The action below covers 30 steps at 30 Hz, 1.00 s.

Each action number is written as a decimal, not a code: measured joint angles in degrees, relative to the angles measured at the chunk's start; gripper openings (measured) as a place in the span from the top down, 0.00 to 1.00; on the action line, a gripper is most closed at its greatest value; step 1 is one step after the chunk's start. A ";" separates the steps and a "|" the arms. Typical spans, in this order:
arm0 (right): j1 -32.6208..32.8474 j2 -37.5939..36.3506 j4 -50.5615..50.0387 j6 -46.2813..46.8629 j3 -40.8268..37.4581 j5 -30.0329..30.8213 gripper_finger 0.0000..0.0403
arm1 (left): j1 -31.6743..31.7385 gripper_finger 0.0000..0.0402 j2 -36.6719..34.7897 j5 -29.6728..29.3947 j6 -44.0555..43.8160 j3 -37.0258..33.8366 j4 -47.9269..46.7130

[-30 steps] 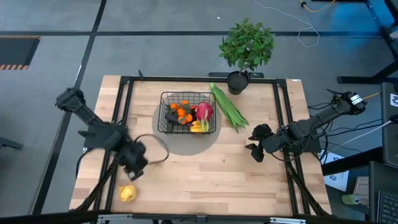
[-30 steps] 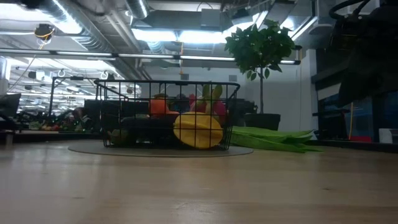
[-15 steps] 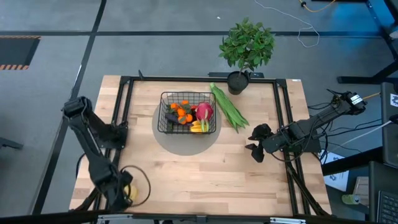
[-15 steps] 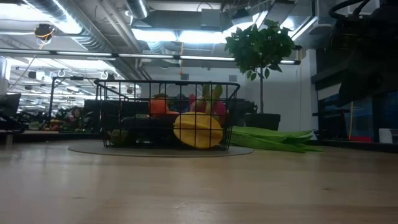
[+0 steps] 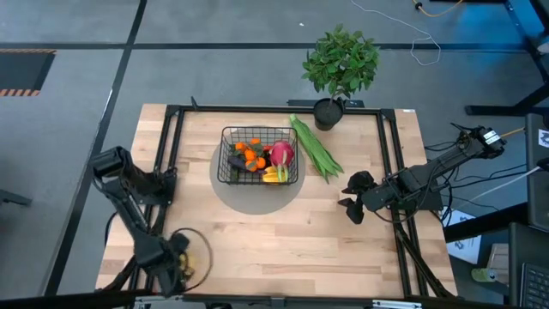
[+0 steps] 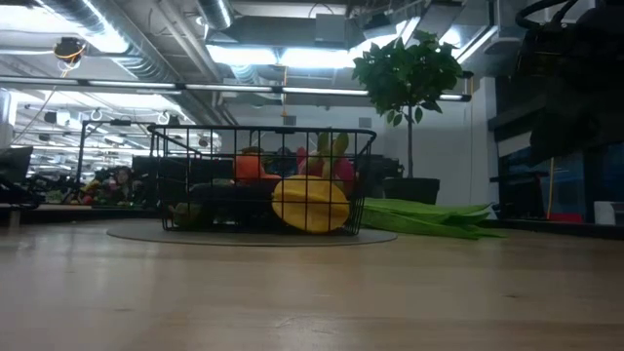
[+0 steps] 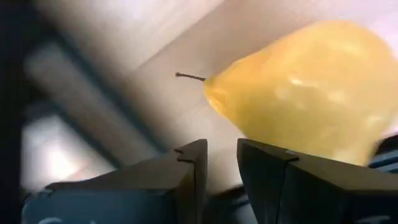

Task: Build produce basket
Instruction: Put the yellow pear into the black wire basket

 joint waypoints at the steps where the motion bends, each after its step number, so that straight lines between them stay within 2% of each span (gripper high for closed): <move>1: 0.00 0.00 0.02 0.00 0.00 0.00 0.44 | 0.91 0.81 -0.08 -3.26 0.97 -0.01 1.07; 4: 0.00 0.00 0.07 -0.10 0.00 0.00 0.44 | 4.05 0.81 -0.32 -11.12 5.93 0.03 2.74; 6: 0.00 0.00 0.20 -0.88 0.00 0.00 0.44 | 5.89 0.81 -0.31 -12.75 9.94 0.03 3.73; 13: 0.00 0.00 0.28 -1.52 0.00 0.00 0.44 | 10.33 0.81 -0.32 -7.85 16.05 0.03 6.46; 15: -0.01 0.00 0.28 -1.78 0.00 0.00 0.44 | 10.83 0.81 -0.32 -9.81 19.92 0.03 10.50; 20: 0.00 0.00 0.50 -2.69 0.00 0.02 0.44 | 12.47 0.81 -0.32 -19.11 34.62 0.03 25.35; 23: -0.02 0.00 0.55 -2.85 0.00 0.01 0.44 | 14.16 0.81 -0.32 -22.24 41.22 0.03 33.99; 27: -0.01 0.00 0.55 -2.89 0.00 0.01 0.44 | 16.27 0.81 2.27 -21.44 46.15 0.19 43.50; 30: 0.00 0.00 0.55 -3.06 0.00 0.00 0.44 | 17.59 0.81 6.50 -18.46 47.56 0.19 46.56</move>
